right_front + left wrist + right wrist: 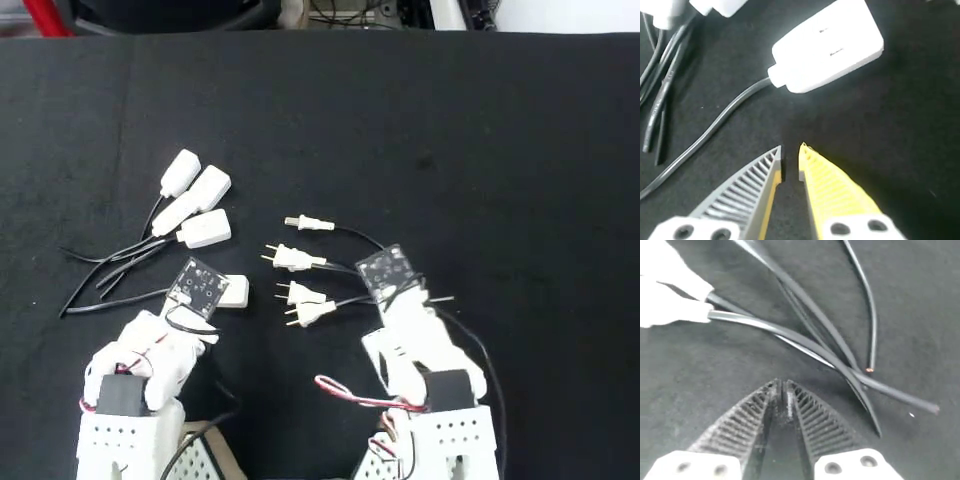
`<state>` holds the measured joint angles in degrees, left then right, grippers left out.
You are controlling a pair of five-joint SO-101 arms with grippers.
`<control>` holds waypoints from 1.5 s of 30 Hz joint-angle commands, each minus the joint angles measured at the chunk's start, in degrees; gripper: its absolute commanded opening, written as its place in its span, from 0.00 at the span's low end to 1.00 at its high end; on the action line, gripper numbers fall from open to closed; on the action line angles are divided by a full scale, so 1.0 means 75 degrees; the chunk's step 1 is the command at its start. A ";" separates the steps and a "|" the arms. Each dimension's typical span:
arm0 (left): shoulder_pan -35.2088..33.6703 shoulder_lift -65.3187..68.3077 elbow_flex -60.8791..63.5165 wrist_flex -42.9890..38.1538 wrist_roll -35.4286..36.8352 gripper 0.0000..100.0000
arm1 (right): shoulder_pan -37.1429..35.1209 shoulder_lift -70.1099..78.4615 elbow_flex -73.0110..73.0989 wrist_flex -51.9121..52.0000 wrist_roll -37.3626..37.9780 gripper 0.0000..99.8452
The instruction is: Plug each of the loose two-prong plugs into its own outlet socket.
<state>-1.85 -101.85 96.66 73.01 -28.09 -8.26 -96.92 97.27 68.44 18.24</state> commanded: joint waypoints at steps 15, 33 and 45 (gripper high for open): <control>-0.0967 0.4243 -0.6605 -0.0363 0.0985 0.07 | -0.1184 -0.0029 -0.0264 -0.0399 -0.1407 0.01; -0.1225 1.1851 -0.9700 -0.0774 -0.0481 0.25 | 0.0551 0.0568 -0.1752 -0.1137 -0.3388 0.01; -0.1530 1.2566 -0.9852 -0.2122 -0.1078 0.20 | 0.0551 0.7414 -0.5996 -0.1817 -0.4982 0.01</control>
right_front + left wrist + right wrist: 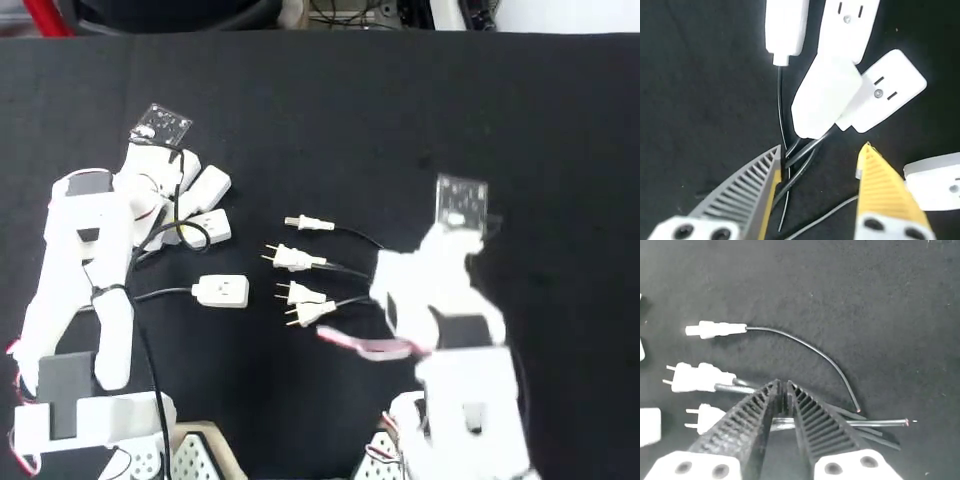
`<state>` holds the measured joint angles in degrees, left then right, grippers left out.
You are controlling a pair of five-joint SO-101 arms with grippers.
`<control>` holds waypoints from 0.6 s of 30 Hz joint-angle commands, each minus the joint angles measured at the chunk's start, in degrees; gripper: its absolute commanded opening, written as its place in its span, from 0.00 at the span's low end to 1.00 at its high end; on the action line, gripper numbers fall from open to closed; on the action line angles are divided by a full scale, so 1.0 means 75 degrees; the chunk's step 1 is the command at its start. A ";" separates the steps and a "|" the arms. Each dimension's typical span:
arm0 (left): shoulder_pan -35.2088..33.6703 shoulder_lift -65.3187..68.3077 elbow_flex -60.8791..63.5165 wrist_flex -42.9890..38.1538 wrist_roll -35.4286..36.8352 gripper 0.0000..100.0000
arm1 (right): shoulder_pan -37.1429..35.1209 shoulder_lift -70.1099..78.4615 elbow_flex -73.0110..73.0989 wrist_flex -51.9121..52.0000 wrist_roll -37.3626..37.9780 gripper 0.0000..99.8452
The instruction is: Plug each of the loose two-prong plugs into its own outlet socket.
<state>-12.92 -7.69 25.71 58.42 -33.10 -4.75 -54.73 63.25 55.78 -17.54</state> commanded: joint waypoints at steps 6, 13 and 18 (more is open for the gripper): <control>0.0205 0.0023 0.0686 -0.1219 -0.0539 0.10 | 0.0105 0.4273 -0.2995 -0.0141 -0.0223 0.01; 0.0346 0.0023 0.1729 -0.2590 -0.0504 0.18 | 0.0129 0.5058 -0.3159 -0.0809 -0.0223 0.01; 0.0510 0.0023 0.1858 -0.2532 -0.0527 0.21 | 0.0129 0.5058 -0.2655 -0.1582 -0.0223 0.01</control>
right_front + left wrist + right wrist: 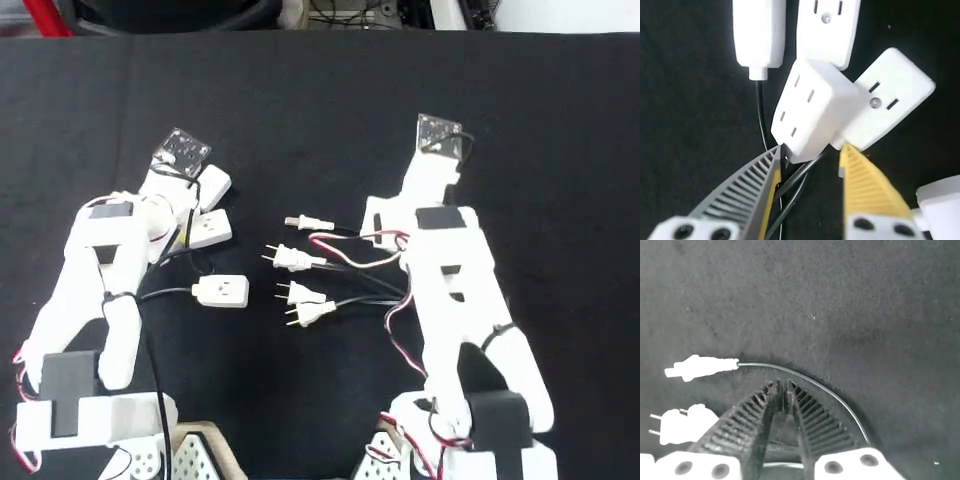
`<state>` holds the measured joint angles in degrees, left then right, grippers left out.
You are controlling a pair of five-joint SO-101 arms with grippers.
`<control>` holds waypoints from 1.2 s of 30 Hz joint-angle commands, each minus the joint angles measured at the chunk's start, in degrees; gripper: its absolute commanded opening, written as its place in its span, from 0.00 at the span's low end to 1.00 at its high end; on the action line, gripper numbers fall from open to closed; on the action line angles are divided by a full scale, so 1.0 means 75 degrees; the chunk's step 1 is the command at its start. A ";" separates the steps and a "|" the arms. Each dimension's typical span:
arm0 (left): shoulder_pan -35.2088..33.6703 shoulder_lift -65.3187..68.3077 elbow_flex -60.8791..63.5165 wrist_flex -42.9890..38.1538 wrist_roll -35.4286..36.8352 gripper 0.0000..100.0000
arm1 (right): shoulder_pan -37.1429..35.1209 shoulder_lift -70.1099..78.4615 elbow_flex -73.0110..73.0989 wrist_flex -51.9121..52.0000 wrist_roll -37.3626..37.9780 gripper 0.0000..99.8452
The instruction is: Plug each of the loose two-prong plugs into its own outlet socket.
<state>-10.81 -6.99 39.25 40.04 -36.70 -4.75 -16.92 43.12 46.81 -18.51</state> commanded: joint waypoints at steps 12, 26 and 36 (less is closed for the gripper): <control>0.0311 -0.0645 -0.2151 0.3048 -0.0059 0.22 | 0.0129 0.0053 0.0264 -0.0656 -0.0082 0.01; -0.0381 0.1653 -0.3839 0.1911 -0.0586 0.28 | 0.0117 0.0076 0.0275 -0.0656 -0.0082 0.01; -0.0205 0.2790 -0.3804 0.2415 -0.1453 0.24 | 0.0117 0.0076 0.0287 -0.0656 -0.0082 0.01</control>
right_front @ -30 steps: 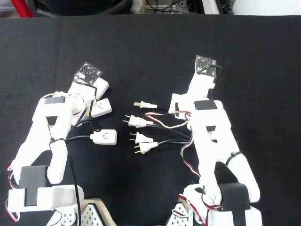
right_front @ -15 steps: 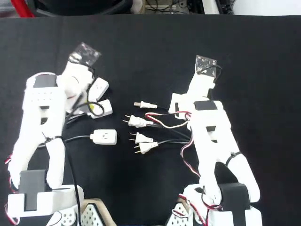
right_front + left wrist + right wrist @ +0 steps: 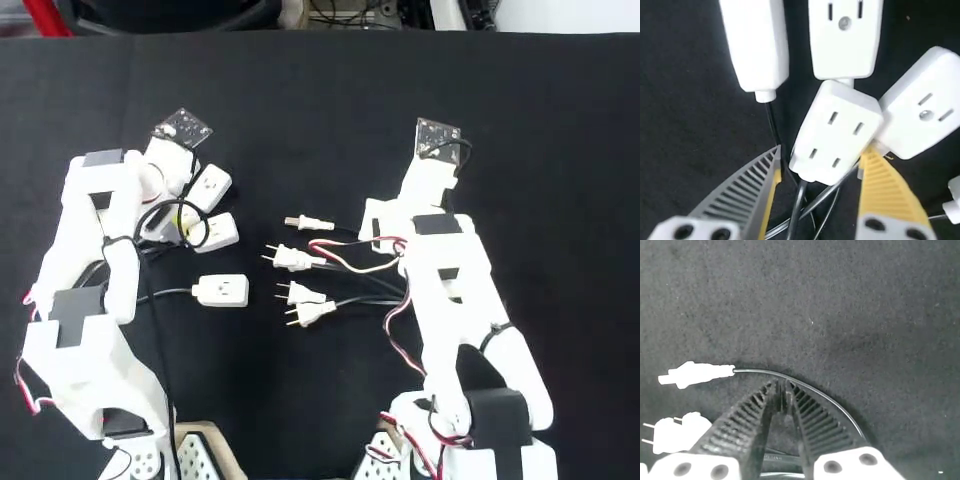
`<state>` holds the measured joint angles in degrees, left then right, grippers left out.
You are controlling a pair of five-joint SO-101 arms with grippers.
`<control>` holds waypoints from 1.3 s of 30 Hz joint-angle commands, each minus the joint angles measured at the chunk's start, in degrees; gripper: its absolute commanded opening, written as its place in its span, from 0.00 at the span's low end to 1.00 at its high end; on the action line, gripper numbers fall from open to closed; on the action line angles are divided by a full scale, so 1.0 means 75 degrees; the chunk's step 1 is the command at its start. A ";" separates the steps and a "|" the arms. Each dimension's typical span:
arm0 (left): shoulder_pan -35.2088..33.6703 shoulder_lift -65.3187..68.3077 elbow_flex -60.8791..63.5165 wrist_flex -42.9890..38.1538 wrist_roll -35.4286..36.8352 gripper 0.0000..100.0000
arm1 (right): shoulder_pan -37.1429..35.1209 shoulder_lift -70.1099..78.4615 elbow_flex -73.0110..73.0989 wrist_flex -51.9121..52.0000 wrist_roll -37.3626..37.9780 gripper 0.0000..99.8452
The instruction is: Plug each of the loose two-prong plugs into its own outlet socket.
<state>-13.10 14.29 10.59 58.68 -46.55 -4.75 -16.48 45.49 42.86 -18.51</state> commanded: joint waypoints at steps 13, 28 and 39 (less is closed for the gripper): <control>0.0908 -0.0188 0.0533 -0.0258 -0.0141 0.21 | 0.0117 0.0018 -0.0029 -0.0141 -0.0070 0.01; 0.1096 -0.1207 0.0592 0.1043 -0.0105 0.04 | 0.0117 0.0018 0.0088 -0.0141 -0.0047 0.01; 0.1096 -0.5005 0.1389 0.2801 -0.0105 0.03 | 0.0129 0.0018 0.0088 -0.0141 -0.0047 0.01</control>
<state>-5.54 -10.86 20.35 75.12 -47.34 -4.75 -16.48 46.46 42.68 -18.51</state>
